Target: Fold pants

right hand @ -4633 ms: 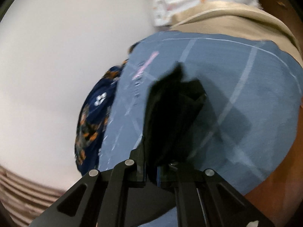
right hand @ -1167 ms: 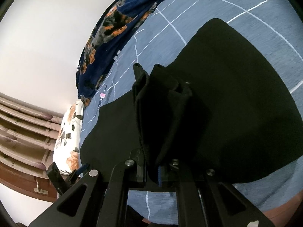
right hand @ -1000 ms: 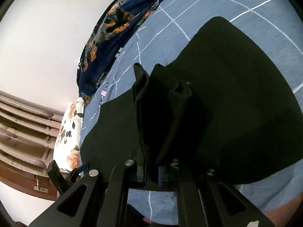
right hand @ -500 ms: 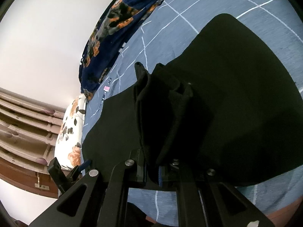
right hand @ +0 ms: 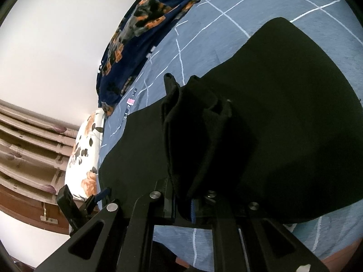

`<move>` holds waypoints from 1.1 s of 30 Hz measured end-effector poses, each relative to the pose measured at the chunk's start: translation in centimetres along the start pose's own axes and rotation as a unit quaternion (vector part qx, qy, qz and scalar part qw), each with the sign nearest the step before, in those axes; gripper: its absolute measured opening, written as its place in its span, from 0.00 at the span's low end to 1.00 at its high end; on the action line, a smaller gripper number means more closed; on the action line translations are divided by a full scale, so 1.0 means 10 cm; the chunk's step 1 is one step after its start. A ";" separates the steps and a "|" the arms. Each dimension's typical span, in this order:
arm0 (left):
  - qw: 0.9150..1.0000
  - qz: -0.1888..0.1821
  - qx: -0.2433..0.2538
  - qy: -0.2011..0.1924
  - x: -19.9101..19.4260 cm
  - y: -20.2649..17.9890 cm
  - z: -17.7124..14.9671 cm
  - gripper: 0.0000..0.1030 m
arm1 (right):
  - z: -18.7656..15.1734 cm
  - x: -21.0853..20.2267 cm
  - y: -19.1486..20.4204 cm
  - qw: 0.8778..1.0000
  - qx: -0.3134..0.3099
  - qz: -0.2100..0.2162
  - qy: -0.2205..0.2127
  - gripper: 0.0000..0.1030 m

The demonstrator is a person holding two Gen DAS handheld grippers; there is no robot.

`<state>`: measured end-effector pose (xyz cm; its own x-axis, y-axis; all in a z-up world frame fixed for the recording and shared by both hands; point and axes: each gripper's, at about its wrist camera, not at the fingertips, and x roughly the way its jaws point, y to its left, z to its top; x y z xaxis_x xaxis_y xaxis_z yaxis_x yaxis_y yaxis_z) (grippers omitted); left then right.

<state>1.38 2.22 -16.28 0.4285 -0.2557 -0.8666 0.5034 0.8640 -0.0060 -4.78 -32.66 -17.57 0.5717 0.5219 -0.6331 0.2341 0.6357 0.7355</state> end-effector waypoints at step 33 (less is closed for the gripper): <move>1.000 0.001 0.004 0.003 0.02 -0.04 -0.01 0.87 | -0.05 0.05 0.16 0.999 -0.038 -0.023 0.001 0.11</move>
<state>1.19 1.84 -16.50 0.4254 -0.2508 -0.8695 0.5079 0.8614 0.0000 -4.48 -31.04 -16.82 0.5602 0.4928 -0.6658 0.1998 0.6996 0.6860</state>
